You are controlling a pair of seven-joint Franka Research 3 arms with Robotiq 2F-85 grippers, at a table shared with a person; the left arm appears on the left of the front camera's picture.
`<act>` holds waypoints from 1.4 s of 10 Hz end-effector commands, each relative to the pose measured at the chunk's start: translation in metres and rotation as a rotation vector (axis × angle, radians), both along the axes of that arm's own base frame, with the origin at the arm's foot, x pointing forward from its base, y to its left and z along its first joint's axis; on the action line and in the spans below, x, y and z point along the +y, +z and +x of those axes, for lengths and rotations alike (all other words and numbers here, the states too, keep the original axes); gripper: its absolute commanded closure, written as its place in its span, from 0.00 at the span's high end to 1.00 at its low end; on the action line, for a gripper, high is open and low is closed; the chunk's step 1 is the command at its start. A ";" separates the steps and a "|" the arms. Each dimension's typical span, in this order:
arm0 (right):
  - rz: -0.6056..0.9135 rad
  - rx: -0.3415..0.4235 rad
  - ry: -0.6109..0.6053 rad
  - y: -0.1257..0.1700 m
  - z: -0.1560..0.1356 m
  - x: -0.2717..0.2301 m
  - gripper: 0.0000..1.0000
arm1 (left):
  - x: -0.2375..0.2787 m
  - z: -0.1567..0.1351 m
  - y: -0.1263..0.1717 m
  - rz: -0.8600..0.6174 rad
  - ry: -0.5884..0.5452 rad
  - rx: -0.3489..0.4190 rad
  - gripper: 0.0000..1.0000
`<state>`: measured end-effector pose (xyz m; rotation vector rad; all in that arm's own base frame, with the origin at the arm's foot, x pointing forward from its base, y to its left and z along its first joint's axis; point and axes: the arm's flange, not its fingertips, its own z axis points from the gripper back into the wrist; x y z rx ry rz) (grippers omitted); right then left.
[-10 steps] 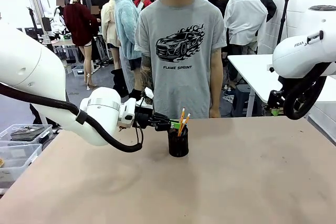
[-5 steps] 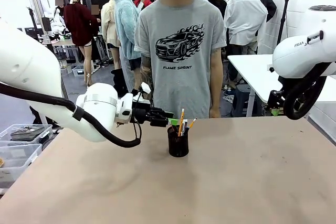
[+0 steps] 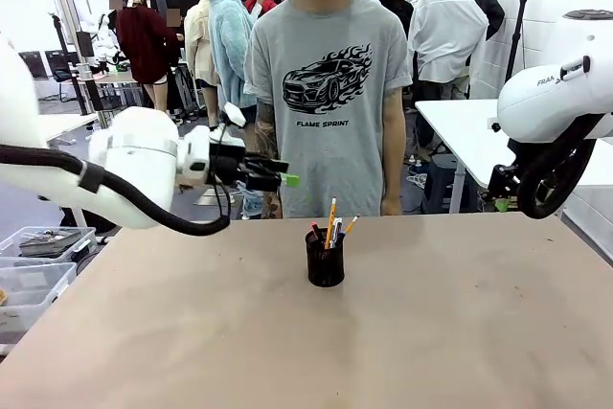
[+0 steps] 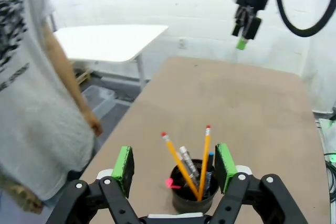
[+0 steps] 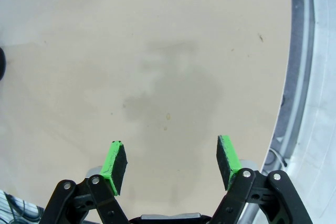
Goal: Place the pens into the pen holder.
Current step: Pick up a writing instrument from the table and place it into the Pen holder.
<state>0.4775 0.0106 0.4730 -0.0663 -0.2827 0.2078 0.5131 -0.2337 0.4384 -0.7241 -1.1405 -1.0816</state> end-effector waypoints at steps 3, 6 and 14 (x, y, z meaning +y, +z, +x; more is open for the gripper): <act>-0.030 0.003 -0.014 -0.002 -0.002 0.002 0.86 | 0.039 -0.014 0.056 0.267 0.202 0.097 0.80; -0.030 0.003 -0.014 -0.002 -0.002 0.002 0.86 | 0.062 -0.015 0.068 0.462 0.231 0.269 0.80; -0.030 0.003 -0.014 -0.002 -0.002 0.002 0.86 | 0.070 -0.031 0.026 0.800 0.510 0.558 0.80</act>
